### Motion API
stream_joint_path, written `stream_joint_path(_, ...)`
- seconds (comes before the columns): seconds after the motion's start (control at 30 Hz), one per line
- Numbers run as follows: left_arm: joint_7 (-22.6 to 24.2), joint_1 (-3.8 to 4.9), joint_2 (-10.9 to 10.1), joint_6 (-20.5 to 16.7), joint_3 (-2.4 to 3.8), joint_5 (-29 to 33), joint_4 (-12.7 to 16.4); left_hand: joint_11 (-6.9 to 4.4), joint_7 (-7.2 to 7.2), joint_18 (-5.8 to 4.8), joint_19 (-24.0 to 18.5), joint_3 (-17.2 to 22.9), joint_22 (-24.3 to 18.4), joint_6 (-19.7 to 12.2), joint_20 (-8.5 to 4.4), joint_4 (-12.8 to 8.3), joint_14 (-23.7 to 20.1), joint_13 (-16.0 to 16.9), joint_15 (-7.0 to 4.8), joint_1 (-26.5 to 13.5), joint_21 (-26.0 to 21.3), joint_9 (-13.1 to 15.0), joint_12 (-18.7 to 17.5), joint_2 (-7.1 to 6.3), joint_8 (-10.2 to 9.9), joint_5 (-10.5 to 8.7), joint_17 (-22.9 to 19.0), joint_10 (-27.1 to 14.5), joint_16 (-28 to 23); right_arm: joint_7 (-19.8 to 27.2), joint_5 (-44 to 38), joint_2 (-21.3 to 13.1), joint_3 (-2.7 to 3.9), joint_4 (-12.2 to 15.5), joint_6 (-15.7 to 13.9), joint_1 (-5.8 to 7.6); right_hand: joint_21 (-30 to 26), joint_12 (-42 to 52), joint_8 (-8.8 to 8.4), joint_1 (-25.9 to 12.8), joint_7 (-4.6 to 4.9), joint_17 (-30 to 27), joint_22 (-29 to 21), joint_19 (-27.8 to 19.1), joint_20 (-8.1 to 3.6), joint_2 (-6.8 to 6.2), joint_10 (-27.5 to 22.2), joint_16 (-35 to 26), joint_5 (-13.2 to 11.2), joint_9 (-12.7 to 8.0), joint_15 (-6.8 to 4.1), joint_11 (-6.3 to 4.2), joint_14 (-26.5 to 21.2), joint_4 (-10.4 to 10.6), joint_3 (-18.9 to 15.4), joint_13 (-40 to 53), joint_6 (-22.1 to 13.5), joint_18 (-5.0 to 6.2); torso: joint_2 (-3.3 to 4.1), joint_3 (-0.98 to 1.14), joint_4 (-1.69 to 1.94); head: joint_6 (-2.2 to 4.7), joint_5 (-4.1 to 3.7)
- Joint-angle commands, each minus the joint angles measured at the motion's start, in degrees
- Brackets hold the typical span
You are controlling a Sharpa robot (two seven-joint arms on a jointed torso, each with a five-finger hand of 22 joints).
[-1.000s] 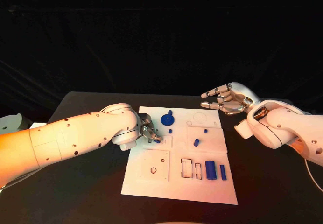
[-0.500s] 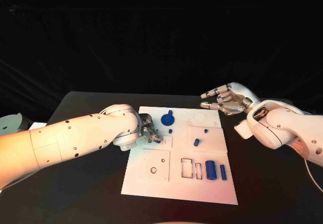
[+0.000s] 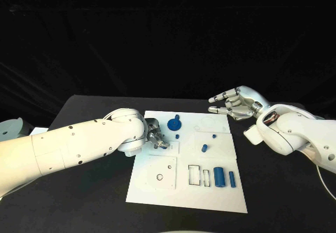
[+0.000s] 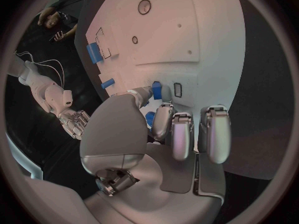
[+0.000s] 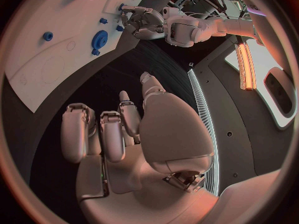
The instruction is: Assemble the parts on the task board
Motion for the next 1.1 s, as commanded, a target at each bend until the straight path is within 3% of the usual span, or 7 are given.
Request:
stream_joint_path(0.03,-2.8,-0.31,0.3,5.2,-0.28,-0.8,-0.5,-0.17,-0.65,-0.73,4.2,8.5,10.5,0.8,0.05,-8.4,6.0,0.0,0.13,-1.3,-0.2,0.1,0.3,-0.06,0.4,-0.01,15.1,0.4,0.2,0.2,-0.1,0.1,0.0,0.0,0.9,-0.06,-0.4,-0.1,-0.03,-0.2,-0.11,9.1,0.0,-0.2,-0.28,0.3,-0.1,-0.3,0.2,0.1,-0.22,-0.13,4.6,-0.1,-0.4,0.2,0.4,0.54,-0.02,0.02,0.02,-0.07,0.01)
stream_joint_path(0.2,-2.9,-0.3,1.0,6.2,-0.31,-0.2,-1.4,-0.26,-0.83,-0.74,4.2,7.3,10.6,1.3,0.04,-7.4,6.0,0.0,0.08,-3.8,-0.2,0.2,0.3,0.06,0.3,-0.15,15.1,0.5,0.2,0.3,-0.1,0.1,-0.01,0.1,0.7,-0.06,-0.4,-0.1,-0.03,-0.2,-0.11,9.1,0.0,-0.2,-0.28,0.3,-0.1,-0.3,0.2,0.1,-0.22,-0.13,4.6,-0.1,-0.4,0.2,0.4,0.54,0.03,0.04,-0.02,0.03,-0.01)
stream_joint_path(0.37,-3.0,-0.3,1.7,6.9,-0.34,0.4,-2.3,-0.37,-1.0,-0.8,4.3,4.9,10.9,2.1,-0.06,-4.6,6.0,0.3,-0.04,-8.4,0.0,0.2,0.5,1.11,0.1,-0.21,15.1,0.6,0.2,0.3,-0.1,0.0,-0.01,0.1,0.7,-0.07,-0.4,-0.1,-0.03,-0.2,-0.11,9.1,0.0,-0.2,-0.28,0.3,-0.1,-0.3,0.2,0.1,-0.22,-0.13,4.6,-0.1,-0.4,0.2,0.4,0.54,0.03,0.04,-0.11,-0.04,0.0)
stream_joint_path(0.6,-3.0,-0.3,2.0,7.1,-0.35,0.6,-3.0,-0.55,-1.21,-0.91,4.5,3.1,11.4,2.8,-0.21,-3.2,6.0,0.9,-0.21,-11.0,0.2,0.1,1.1,1.6,-0.1,-0.19,15.1,0.9,0.2,0.3,-0.1,0.0,-0.01,0.1,0.6,-0.07,-0.4,-0.2,-0.02,-0.2,-0.11,9.0,-0.1,-0.2,-0.29,0.41,-0.1,-0.3,0.4,0.1,-0.22,-0.14,4.6,-0.1,-0.4,0.1,0.4,0.55,0.03,0.07,-0.05,-0.01,-0.05)
stream_joint_path(0.93,-3.1,-0.29,2.4,7.7,-0.35,0.7,-3.4,-0.78,-1.47,-1.03,4.7,0.5,11.9,3.6,-0.38,-2.7,6.0,1.8,-0.38,-12.9,0.5,0.3,1.9,0.85,-0.1,-0.25,15.1,1.5,0.2,0.4,-0.2,0.0,-0.01,0.1,0.6,-0.14,-0.4,-0.2,-0.02,-0.2,-0.11,9.0,-0.1,-0.2,-0.29,0.42,-0.1,-0.3,0.4,0.1,-0.22,-0.14,4.6,-0.1,-0.4,0.1,0.4,0.55,0.02,0.14,-0.02,0.04,-0.09)
stream_joint_path(1.1,-3.1,-0.28,2.5,8.0,-0.35,0.7,-3.4,-0.87,-1.59,-1.11,4.9,-1.9,12.2,4.2,-0.47,-2.1,6.0,2.4,-0.45,-14.2,0.7,0.3,2.5,0.21,-0.2,-0.33,15.1,1.9,0.2,0.4,-0.2,0.0,-0.01,0.1,0.5,-0.17,-0.4,-0.2,-0.02,-0.2,-0.11,9.0,-0.1,-0.2,-0.29,0.42,-0.1,-0.3,0.4,0.1,-0.22,-0.14,4.6,-0.1,-0.4,0.1,0.4,0.55,0.02,0.07,-0.05,0.02,-0.09)
